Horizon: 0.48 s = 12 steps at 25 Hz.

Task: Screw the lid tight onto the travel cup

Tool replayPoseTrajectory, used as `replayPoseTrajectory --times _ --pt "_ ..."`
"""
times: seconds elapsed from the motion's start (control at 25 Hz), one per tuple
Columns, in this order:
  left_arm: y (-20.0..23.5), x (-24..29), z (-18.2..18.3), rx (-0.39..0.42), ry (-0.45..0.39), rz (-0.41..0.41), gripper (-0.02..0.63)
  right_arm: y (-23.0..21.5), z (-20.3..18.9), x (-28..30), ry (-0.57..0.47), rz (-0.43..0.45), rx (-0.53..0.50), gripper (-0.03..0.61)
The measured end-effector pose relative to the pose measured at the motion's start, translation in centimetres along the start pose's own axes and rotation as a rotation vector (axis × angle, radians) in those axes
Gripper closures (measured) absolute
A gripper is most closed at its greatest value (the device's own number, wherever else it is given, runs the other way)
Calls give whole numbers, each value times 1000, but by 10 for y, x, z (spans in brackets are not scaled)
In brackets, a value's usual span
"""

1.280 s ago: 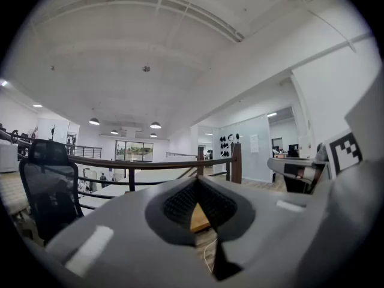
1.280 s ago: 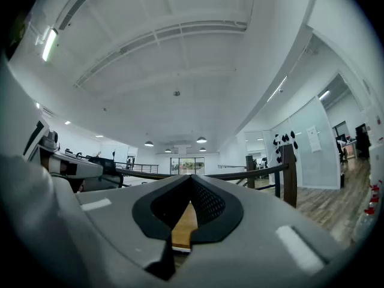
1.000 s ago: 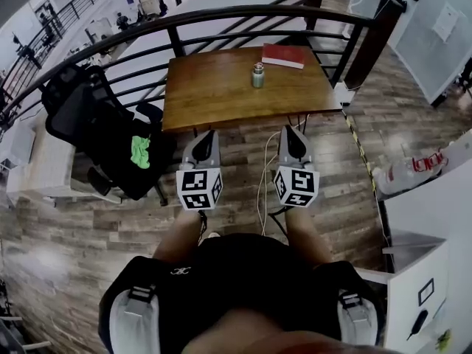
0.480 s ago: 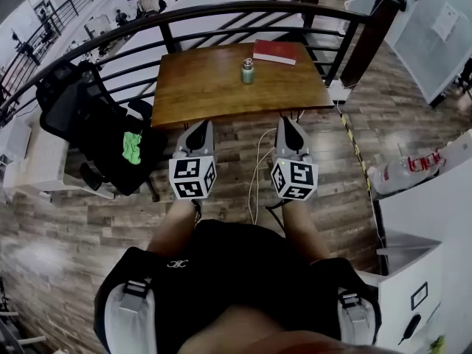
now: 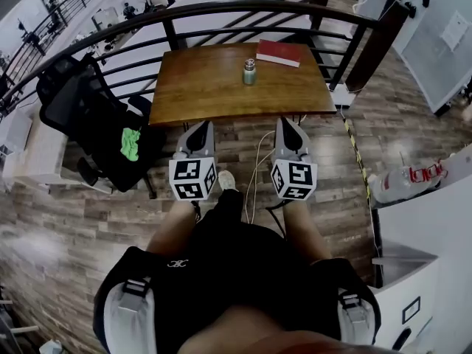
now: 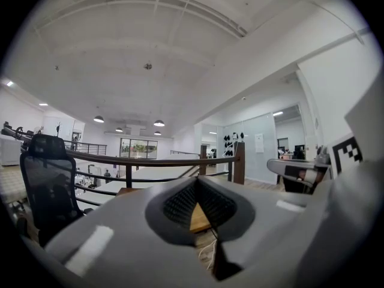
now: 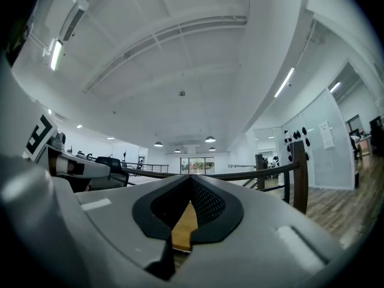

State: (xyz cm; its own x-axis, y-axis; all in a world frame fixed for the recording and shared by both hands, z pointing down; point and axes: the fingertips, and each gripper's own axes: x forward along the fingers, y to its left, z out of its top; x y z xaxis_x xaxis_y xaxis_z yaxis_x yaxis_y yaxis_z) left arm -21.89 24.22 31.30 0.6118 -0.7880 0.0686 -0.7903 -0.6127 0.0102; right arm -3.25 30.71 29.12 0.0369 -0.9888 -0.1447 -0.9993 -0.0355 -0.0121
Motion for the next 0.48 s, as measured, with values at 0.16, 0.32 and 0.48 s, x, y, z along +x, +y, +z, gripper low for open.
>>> replayPoseTrajectory --times 0.16,0.32,0.48 --pt "3 31 -12 -19 7 -14 560 -9 -8 23 -3 12 -2 575" --pt "12 74 -17 -20 8 -32 560 -22 -20 60 1 14 0 575" --pt "17 124 -21 -15 -8 -58 560 -41 -26 104 -17 16 5 575"
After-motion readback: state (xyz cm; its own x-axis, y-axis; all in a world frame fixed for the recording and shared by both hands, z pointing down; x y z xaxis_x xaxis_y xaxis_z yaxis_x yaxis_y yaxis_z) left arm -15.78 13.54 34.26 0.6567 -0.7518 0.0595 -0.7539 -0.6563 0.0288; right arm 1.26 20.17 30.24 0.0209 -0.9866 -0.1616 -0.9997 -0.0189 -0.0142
